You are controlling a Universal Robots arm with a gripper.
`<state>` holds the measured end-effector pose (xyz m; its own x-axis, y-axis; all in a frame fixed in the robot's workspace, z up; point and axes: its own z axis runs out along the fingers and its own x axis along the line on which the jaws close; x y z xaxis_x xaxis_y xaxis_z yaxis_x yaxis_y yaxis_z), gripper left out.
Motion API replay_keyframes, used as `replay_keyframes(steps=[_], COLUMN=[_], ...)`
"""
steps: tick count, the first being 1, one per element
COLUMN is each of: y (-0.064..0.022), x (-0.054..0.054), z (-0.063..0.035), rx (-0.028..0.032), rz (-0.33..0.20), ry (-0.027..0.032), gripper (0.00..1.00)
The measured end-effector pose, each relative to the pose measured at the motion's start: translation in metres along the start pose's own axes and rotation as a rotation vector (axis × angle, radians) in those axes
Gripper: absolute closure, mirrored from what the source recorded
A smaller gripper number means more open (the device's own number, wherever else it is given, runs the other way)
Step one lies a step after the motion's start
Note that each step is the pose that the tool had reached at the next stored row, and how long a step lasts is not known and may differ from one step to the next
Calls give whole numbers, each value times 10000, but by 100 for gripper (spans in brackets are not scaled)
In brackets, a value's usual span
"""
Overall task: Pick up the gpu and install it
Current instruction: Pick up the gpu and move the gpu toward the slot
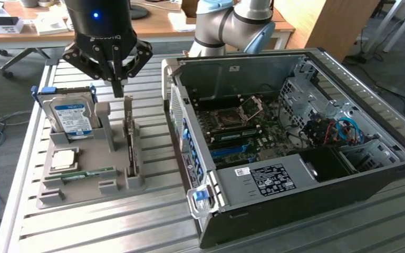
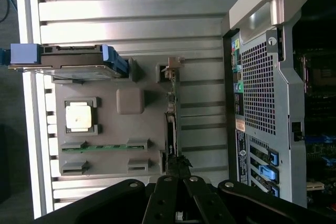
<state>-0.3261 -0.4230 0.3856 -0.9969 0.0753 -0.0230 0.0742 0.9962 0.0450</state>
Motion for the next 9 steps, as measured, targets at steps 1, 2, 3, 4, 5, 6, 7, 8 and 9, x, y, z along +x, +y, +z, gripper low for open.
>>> replay_keyframes(steps=[1, 2, 3, 4, 5, 6, 7, 8, 9], y=[0, 0, 0, 0, 0, 0, 0, 0, 0], x=[0, 0, 0, 0, 0, 0, 0, 0, 0], z=[0, 0, 0, 0, 0, 0, 0, 0, 0], rx=[0, 0, 0, 1, 0, 0, 0, 0, 0], rz=[0, 0, 0, 0, 0, 0, 0, 0, 0], ry=[0, 0, 1, 0, 0, 0, 0, 0, 0], gripper=[89, 89, 89, 89, 89, 89, 89, 89, 89])
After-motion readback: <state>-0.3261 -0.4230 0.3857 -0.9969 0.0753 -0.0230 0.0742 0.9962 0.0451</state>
